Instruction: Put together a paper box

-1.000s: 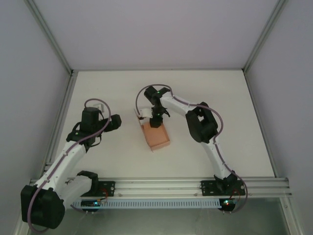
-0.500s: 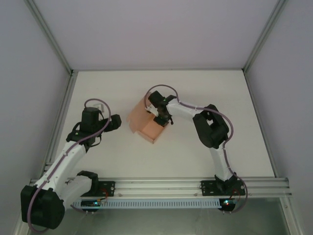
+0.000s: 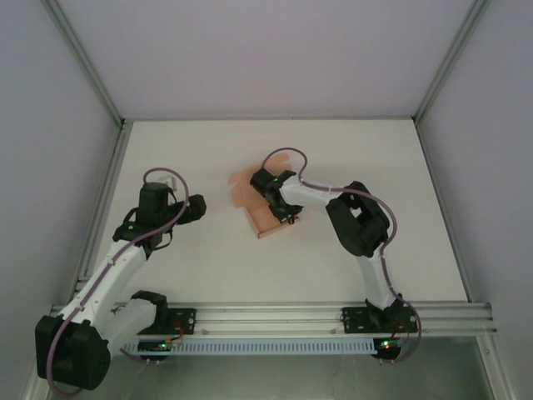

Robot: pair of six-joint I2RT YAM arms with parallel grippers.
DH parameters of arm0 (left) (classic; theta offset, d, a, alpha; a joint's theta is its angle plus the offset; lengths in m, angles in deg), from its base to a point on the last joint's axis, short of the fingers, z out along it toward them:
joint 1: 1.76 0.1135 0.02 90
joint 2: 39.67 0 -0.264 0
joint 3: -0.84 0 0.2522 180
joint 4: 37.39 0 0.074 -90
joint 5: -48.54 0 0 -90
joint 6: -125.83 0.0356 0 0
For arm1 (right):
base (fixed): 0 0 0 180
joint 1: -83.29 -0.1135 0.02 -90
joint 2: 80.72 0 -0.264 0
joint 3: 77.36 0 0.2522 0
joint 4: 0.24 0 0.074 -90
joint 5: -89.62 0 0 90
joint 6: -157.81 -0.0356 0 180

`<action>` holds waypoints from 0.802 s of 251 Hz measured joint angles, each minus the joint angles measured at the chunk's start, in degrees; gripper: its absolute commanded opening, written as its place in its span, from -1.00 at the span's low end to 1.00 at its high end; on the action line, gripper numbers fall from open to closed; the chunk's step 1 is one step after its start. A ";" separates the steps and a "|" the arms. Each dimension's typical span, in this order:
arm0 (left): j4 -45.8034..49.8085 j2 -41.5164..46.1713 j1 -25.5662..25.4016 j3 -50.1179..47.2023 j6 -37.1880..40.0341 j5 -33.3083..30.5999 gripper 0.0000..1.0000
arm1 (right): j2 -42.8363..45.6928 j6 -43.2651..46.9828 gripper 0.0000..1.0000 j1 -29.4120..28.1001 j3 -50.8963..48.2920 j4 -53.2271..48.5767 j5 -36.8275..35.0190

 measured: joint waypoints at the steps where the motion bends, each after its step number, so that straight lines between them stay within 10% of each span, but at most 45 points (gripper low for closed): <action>1: 0.00 0.02 0.00 0.00 0.00 0.00 0.99 | -0.02 -0.07 -1.00 0.00 0.02 0.00 -0.04; 201: -1.57 2.10 0.00 -0.44 0.22 4.57 0.99 | 14.32 -11.61 -0.20 1.92 -15.52 12.13 6.43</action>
